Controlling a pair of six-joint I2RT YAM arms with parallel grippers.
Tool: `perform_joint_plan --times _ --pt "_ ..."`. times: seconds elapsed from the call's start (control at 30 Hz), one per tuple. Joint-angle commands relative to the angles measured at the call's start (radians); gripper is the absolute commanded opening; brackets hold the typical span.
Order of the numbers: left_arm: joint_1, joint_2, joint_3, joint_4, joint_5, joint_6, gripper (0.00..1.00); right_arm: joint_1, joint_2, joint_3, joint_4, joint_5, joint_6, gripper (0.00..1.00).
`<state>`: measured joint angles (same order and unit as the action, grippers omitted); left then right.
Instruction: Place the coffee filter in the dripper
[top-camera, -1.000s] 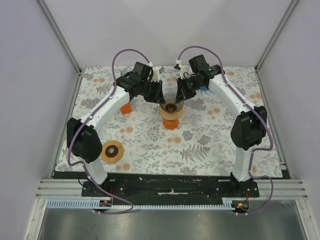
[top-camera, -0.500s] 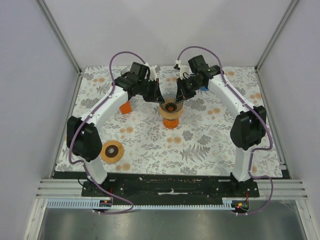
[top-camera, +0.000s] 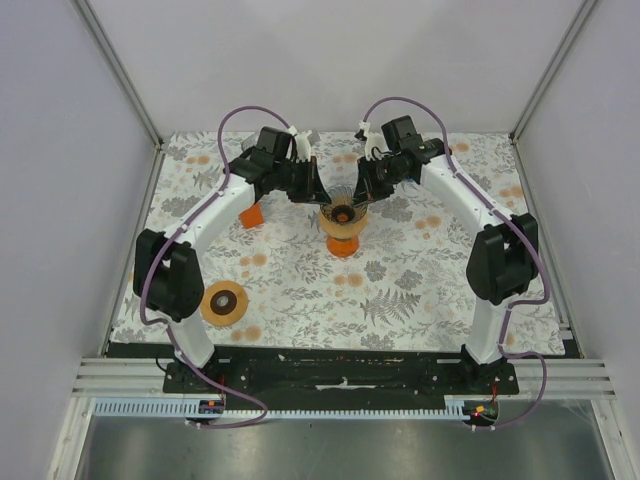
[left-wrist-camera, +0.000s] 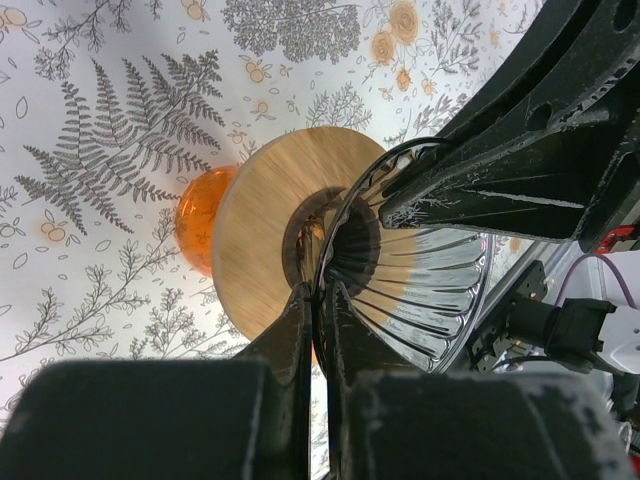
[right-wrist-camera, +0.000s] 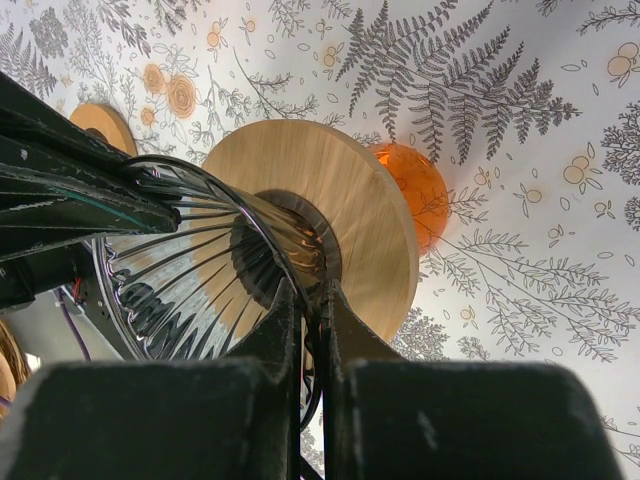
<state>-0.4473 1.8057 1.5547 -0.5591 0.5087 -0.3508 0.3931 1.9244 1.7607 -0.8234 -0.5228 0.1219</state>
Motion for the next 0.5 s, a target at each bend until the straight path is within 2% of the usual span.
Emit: perform_joint_plan --times 0.0,0.23,0.47 --pt "-0.019 0.135 -0.159 -0.090 -0.124 0.101 0.02 0.023 0.064 -0.099 0.006 0.037 -0.061 0.00" --pt "-0.018 0.173 -0.225 -0.059 -0.125 0.099 0.02 0.023 0.061 -0.104 0.015 0.044 -0.057 0.00" --pt "-0.018 0.118 -0.119 -0.045 -0.122 0.116 0.02 0.024 0.047 -0.063 0.013 0.040 -0.048 0.00"
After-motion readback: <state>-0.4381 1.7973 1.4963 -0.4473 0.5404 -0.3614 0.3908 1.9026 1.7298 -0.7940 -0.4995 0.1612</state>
